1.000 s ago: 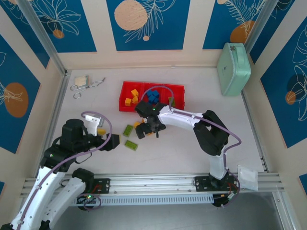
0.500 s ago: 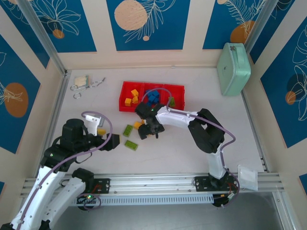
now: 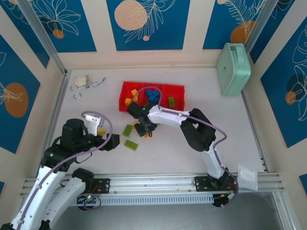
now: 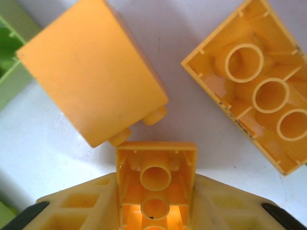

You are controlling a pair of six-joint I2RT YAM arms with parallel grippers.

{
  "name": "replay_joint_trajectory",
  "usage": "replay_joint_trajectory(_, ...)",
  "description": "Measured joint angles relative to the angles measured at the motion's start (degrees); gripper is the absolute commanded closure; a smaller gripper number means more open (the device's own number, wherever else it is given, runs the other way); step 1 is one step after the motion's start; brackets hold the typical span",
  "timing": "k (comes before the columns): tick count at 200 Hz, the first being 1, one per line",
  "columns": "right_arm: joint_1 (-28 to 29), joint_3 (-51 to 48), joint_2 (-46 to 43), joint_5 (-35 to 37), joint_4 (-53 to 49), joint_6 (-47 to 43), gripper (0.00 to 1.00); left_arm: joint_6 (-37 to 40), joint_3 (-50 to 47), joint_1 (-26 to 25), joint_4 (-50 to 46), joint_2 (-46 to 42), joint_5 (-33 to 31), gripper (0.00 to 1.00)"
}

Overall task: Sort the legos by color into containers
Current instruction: Pick up the lego from the center of the table, then place the lego in the container.

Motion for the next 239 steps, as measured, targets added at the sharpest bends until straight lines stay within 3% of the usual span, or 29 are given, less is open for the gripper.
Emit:
replay_joint_trajectory(74, 0.7, 3.6, -4.3, 2.4, -4.3, -0.3, 0.7, 0.0, 0.0, 0.5, 0.0, -0.4, 0.0, 0.01)
replay_joint_trajectory(128, -2.2, 11.2, -6.3, 0.9, 2.9, 3.0, 0.71, 0.0, 0.0, 0.7, 0.0, -1.7, -0.2, 0.01)
replay_joint_trajectory(183, -4.7, 26.3, 4.9, 2.0, 7.0, 4.2, 0.71, 0.0, 0.0, 0.8, 0.0, -2.2, -0.2, 0.01)
replay_joint_trajectory(239, -5.0, 41.6, 18.9, 4.2, 3.9, 2.6, 0.7, 0.0, 0.0, 1.2, 0.0, -2.7, -0.4, 0.01)
